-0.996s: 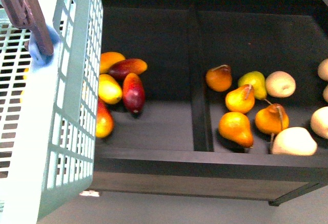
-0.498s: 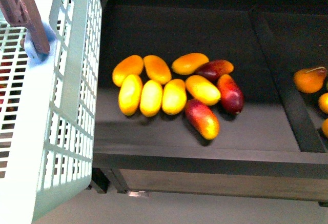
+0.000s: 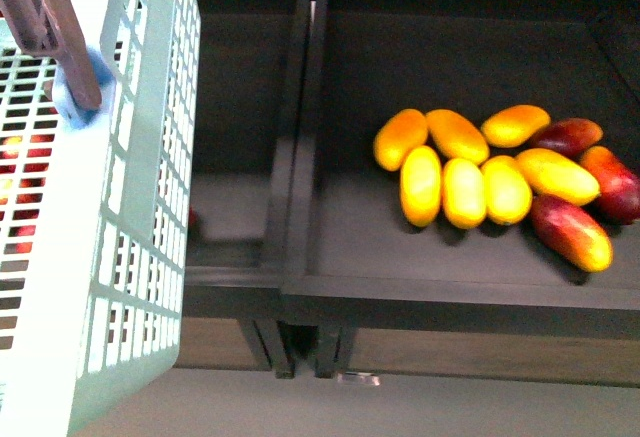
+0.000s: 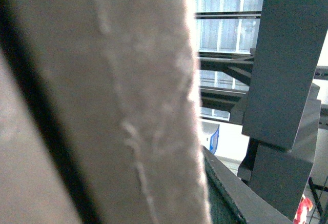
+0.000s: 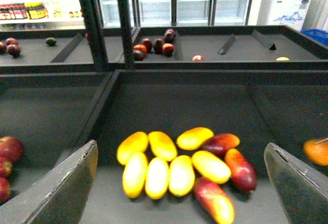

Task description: Pick mango and avocado into basket

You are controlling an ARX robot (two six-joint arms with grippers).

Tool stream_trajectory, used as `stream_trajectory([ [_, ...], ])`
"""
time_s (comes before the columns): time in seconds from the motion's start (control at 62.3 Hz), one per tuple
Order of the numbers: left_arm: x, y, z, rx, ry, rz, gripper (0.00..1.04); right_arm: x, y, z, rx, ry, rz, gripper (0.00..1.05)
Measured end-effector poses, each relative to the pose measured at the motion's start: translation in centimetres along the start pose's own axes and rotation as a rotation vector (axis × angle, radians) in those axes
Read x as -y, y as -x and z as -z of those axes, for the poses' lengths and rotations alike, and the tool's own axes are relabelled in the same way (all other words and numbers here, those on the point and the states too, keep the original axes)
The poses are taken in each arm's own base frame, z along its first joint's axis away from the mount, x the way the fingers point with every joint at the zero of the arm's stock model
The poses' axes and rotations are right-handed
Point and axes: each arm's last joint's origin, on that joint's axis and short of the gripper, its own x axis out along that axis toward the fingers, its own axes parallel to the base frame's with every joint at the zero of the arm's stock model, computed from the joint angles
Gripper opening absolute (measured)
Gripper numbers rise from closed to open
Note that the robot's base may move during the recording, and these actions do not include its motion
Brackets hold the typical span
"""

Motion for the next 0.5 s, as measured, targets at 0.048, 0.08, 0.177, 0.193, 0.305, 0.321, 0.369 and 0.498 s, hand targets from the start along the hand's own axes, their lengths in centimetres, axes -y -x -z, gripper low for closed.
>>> stream_trajectory([
  [0.048,0.00,0.00,0.00,-0.001,0.000,0.000,0.31,0.00,0.00,0.00,0.000,0.000,0.000,0.96],
  [0.08,0.00,0.00,0.00,-0.001,0.002,0.000,0.31,0.00,0.00,0.01,-0.001,0.000,-0.001,0.96],
  [0.177,0.02,0.04,-0.01,-0.001,0.001,0.001,0.31,0.00,0.00,0.00,0.000,0.000,0.000,0.96],
  [0.193,0.02,0.05,-0.01,-0.001,0.001,0.002,0.31,0.00,0.00,0.00,0.000,0.000,0.000,0.96],
  [0.305,0.00,0.02,0.00,0.000,0.001,0.000,0.31,0.00,0.00,0.00,0.000,0.000,0.001,0.96],
  [0.321,0.00,0.02,-0.01,0.001,0.001,0.000,0.31,0.00,0.00,0.00,0.000,0.000,-0.001,0.96],
  [0.369,0.01,0.04,-0.02,0.002,0.001,0.002,0.31,-0.01,0.00,0.00,0.000,0.000,-0.002,0.96],
  [0.498,0.01,0.04,-0.02,0.003,-0.002,0.002,0.31,-0.01,0.00,0.00,0.000,0.000,-0.003,0.96],
])
